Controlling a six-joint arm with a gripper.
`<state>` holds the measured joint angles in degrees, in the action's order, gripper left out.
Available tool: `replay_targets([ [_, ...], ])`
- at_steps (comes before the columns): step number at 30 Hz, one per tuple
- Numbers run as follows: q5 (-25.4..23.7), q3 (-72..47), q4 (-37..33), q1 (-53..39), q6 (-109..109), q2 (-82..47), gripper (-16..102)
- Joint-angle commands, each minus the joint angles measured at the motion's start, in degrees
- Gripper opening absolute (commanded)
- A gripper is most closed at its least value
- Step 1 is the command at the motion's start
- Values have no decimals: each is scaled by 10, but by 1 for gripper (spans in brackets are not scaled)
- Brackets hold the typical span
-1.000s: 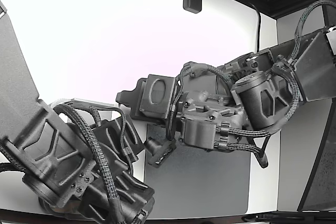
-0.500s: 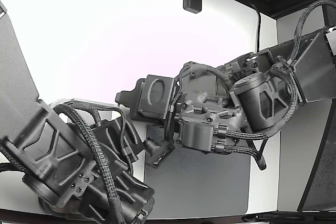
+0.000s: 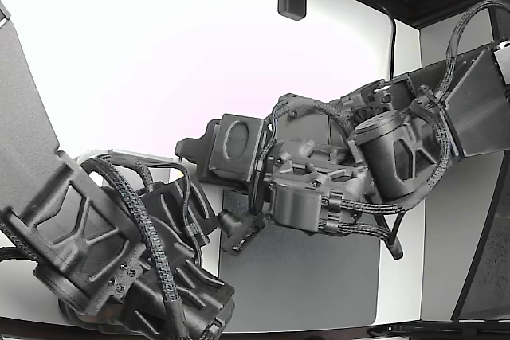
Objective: Peel off protective film from adhesive tape.
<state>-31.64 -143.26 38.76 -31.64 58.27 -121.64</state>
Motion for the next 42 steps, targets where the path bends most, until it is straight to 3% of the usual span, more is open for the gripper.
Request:
replay_targets([
  [1, -3, 18, -3, 4, -2, -8, -11],
  [42, -11, 29, 5, -4, -15, 4, -11],
])
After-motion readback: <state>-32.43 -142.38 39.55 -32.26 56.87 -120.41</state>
